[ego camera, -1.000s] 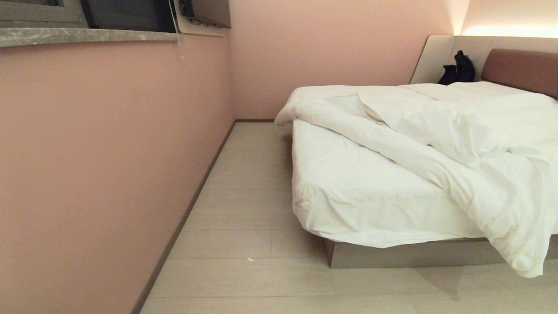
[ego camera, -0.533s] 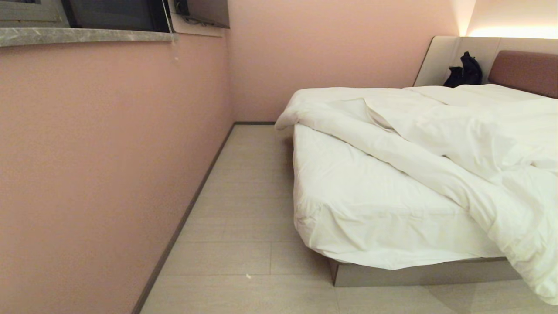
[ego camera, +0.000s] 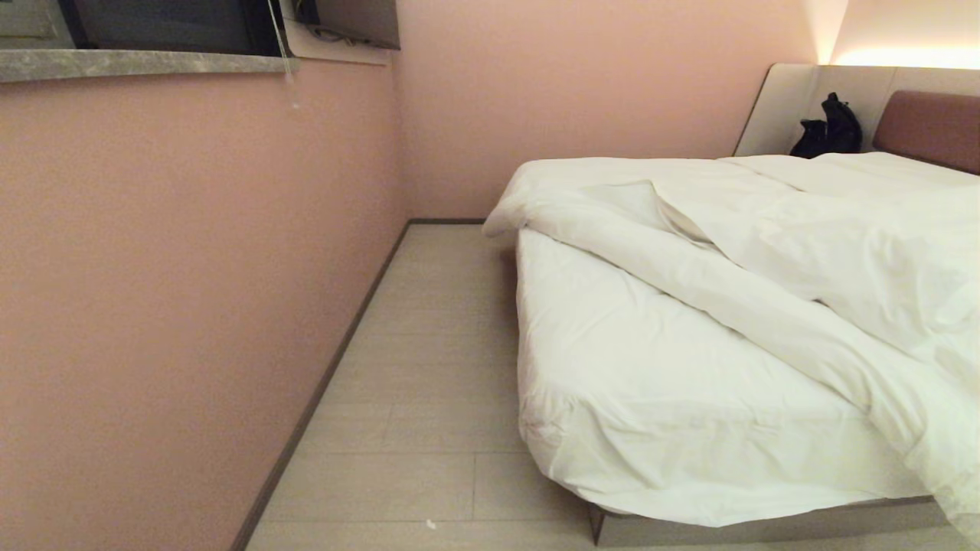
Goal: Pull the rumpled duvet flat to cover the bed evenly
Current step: Hold the folded corner of the quilt
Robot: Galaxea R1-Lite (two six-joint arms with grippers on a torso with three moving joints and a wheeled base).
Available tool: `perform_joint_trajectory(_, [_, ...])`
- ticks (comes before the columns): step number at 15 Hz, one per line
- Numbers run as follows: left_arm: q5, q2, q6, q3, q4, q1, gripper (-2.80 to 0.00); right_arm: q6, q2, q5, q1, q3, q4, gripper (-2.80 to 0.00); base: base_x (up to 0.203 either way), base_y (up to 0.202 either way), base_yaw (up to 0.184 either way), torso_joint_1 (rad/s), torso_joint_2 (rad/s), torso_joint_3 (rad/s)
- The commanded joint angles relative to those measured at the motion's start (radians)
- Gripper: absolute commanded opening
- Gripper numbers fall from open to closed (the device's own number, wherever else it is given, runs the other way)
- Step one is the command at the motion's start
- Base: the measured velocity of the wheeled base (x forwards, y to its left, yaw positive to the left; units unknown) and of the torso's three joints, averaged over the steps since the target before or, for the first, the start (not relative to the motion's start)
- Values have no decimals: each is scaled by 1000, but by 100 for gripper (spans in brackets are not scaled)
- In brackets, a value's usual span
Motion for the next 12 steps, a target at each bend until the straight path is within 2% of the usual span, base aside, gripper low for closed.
perform_joint_trajectory(1, [0, 0, 0, -1, 0, 0, -280, 0, 1, 0, 0, 0, 0, -280, 197, 0, -1, 2, 7, 2])
perform_joint_trajectory(5, [0, 0, -2, 0, 0, 0, -280, 0, 1, 0, 0, 0, 0, -280, 188, 0, 0, 2, 4, 6])
perform_joint_trajectory(12, [0, 0, -3, 0, 1, 0, -280, 2, 1, 0, 0, 0, 0, -280, 9, 0, 0, 1, 0, 1])
